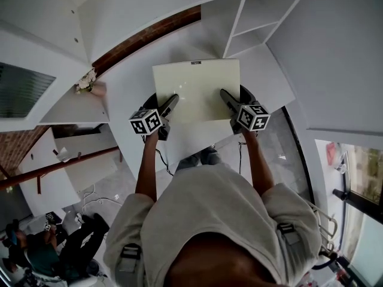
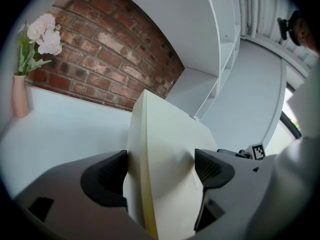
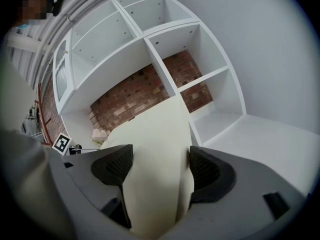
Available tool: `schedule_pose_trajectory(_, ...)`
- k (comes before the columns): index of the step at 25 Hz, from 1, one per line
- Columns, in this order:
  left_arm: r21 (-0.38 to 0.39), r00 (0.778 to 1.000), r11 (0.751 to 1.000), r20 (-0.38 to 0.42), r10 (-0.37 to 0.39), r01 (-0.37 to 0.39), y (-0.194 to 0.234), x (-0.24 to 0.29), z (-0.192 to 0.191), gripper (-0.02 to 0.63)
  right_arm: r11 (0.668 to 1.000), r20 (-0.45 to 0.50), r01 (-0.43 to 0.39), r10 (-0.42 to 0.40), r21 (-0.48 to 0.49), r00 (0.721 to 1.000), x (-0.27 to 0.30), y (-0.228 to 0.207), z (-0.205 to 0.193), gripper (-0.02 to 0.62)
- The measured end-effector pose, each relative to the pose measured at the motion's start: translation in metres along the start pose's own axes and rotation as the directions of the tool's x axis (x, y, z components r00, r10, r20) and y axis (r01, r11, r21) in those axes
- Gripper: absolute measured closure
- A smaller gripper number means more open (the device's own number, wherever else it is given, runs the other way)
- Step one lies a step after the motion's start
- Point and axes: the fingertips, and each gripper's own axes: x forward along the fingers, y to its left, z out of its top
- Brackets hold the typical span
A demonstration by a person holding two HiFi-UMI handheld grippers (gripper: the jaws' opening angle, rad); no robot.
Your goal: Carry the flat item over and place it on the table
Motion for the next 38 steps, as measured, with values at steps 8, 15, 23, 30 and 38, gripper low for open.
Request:
schedule_pose_trajectory(8, -0.019, 0.999, 1.0, -0.033, -0.013, 0.012, 0.028, 0.003, -0.005, 0.179, 0.999, -0.026, 0.031, -0.03, 0.02, 0.999, 0.018, 0.006, -0.017, 0.219)
schedule_pose_trajectory(15, -0.035, 0.998, 0.999, -0.058, -0.011, 0.009, 0.046, 0.011, -0.014, 0.179, 0.998, -0.055, 0.045, -0.043, 0.033, 0.998, 0.033, 0.002, -0.031, 0.219)
schedule_pose_trajectory(23, -0.065, 0.996, 0.998, -0.087, 0.004, -0.01, 0.068, 0.032, -0.019, 0.179, 0.996, -0.085, 0.06, -0.055, 0.059, 0.995, 0.059, -0.013, -0.041, 0.219)
schedule_pose_trajectory(30, -0.106, 0.993, 0.994, -0.118, 0.007, -0.019, 0.088, 0.053, -0.025, 0.179, 0.995, -0.118, 0.073, -0.064, 0.073, 0.991, 0.083, -0.028, -0.046, 0.219)
schedule_pose_trajectory(38, -0.103, 0.986, 0.994, -0.162, 0.024, -0.041, 0.101, 0.072, -0.024, 0.179, 0.989, -0.161, 0.098, -0.081, 0.107, 0.984, 0.103, -0.045, -0.056, 0.219)
